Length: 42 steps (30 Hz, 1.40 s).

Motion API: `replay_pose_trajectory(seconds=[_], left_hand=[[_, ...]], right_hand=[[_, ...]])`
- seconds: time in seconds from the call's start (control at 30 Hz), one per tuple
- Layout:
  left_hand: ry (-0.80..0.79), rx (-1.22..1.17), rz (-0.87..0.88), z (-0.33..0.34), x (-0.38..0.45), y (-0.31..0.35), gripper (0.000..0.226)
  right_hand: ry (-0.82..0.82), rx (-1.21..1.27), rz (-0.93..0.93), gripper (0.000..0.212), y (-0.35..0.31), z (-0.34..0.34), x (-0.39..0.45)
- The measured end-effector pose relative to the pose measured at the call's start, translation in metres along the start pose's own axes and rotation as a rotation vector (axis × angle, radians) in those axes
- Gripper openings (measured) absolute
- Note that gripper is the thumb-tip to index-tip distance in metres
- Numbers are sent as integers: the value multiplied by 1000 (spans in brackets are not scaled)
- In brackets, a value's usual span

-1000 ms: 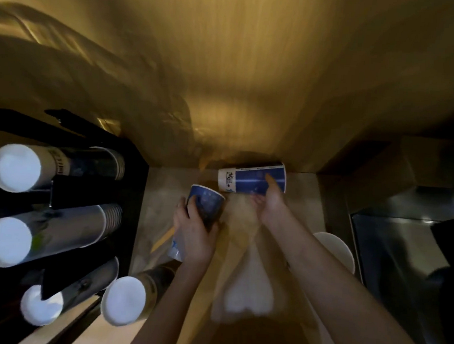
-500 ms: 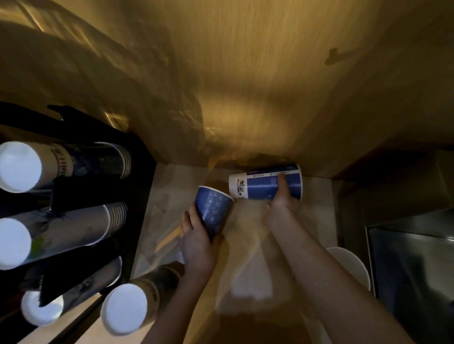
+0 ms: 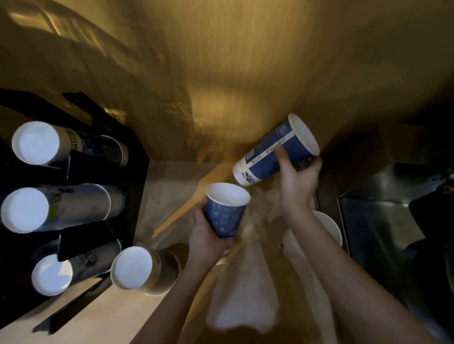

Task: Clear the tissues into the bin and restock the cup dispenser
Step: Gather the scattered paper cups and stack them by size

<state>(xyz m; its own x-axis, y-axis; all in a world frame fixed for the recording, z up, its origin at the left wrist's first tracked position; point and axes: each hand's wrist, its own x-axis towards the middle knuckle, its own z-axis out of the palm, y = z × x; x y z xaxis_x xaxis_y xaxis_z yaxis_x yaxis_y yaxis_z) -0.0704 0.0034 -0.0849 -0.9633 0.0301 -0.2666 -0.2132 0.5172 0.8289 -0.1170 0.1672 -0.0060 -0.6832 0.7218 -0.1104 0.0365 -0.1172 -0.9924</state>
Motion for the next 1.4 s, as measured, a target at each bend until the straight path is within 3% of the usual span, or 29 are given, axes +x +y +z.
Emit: replay_pose_trajectory(seconds=[0.13, 0.37, 0.5, 0.6, 0.9, 1.1, 1.4], left_hand=[[-24, -64, 146, 8, -28, -8, 96], [-40, -103, 238, 17, -57, -28, 89], [-102, -158, 275, 14, -60, -25, 87], [-117, -186, 304, 12, -62, -23, 93], [-63, -47, 283, 19, -51, -34, 87], [-36, -1, 263, 23, -44, -38, 83], [-78, -6, 218, 19, -40, -29, 93]], right_hand=[[-35, -35, -115, 70, -28, -28, -26], [-141, -14, -310, 72, -59, -69, -84], [-243, -169, -393, 94, -52, -82, -112], [-320, -302, -457, 96, -34, -85, -127], [-496, -707, -366, 87, 17, -82, -140], [-485, -983, -466, 84, 31, -85, -136], [-567, -1007, -325, 81, 31, -80, -135]])
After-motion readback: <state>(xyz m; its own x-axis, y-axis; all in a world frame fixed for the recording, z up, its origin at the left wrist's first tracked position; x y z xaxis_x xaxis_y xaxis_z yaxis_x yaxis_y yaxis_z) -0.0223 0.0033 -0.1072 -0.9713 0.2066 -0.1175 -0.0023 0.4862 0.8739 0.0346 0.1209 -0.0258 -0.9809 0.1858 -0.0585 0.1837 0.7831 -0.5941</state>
